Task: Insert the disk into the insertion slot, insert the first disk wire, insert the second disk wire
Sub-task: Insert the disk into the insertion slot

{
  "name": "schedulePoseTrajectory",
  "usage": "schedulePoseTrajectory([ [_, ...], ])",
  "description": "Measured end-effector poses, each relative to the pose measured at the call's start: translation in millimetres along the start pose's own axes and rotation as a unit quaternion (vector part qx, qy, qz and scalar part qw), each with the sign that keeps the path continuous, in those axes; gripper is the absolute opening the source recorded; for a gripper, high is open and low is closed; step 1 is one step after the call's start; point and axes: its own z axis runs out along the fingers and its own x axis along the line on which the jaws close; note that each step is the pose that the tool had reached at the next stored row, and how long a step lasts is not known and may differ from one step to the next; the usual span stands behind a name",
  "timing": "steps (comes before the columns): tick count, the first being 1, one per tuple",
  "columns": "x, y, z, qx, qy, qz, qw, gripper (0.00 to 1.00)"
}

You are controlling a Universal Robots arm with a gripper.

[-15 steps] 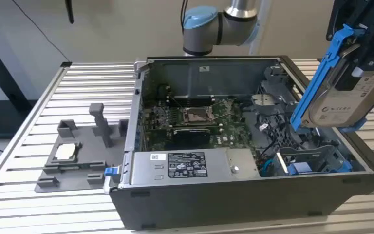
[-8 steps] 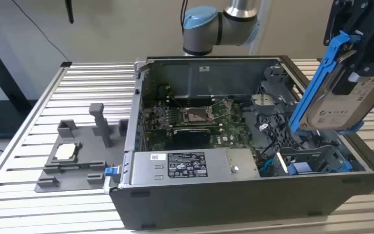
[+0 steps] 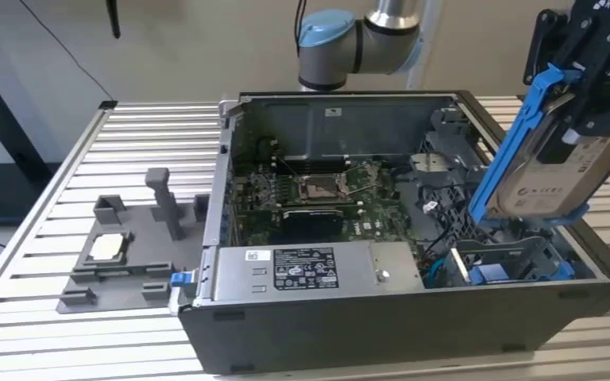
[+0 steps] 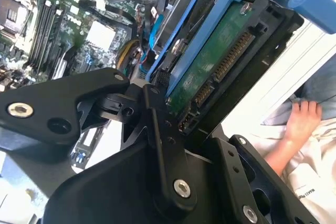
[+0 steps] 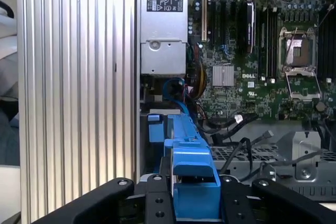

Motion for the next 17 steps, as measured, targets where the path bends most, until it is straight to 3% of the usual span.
schedulePoseTrajectory([
  [12, -0.2, -0.6, 15.7, 0.0025, 0.0032, -0.001, 0.99999, 0.33],
  [17, -0.2, -0.7, 18.7, 0.003, 0.0034, -0.001, 0.99999, 0.33],
])
